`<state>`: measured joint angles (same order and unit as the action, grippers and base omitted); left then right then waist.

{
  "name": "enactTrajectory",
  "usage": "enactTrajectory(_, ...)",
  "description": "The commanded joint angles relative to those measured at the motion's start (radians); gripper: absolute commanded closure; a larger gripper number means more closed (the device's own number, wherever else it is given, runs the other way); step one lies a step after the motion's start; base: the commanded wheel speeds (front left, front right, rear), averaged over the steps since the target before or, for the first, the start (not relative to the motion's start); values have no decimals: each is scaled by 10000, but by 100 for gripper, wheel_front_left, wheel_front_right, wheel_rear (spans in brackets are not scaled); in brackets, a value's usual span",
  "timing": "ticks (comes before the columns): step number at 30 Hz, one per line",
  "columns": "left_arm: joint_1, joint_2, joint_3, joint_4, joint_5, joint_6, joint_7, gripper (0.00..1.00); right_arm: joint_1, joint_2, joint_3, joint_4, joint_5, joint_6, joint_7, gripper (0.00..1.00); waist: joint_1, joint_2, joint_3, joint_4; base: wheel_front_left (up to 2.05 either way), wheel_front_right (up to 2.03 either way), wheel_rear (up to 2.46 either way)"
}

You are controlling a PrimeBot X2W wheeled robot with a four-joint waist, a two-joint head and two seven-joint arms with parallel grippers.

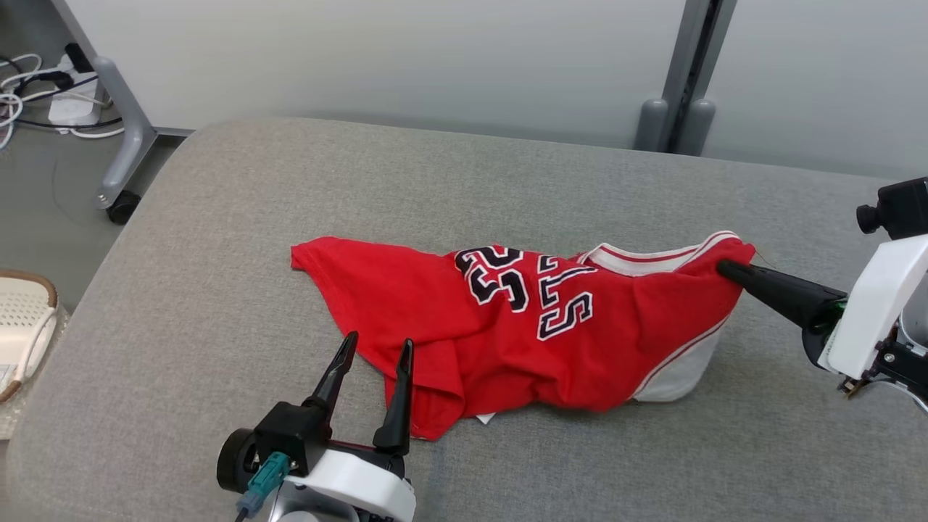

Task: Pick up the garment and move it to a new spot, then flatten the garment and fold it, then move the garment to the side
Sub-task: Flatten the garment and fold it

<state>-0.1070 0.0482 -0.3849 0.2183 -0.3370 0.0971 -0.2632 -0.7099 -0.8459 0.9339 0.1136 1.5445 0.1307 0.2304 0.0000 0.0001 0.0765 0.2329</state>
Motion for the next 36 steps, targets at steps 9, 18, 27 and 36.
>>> enactTrajectory(9,-296,43,-419,-276,-354,259,-15,0,-749,960,172,3208,-162,3,395,100,0,-1,757,1155,0,0,0)
enactTrajectory(18,-551,44,-848,-649,-616,530,-17,0,-1569,1950,-27,5305,-795,3,-1170,100,0,-1,1476,1752,0,0,0)
enactTrajectory(27,-717,41,-1099,-851,-746,844,-17,0,-2004,2316,217,5702,-1235,3,-2461,0,0,-1,1944,1597,0,0,0)
enactTrajectory(36,-481,44,-628,-404,-446,614,-17,0,-1567,1808,484,4958,-1825,2,-4561,0,0,-1,1025,603,0,0,0)
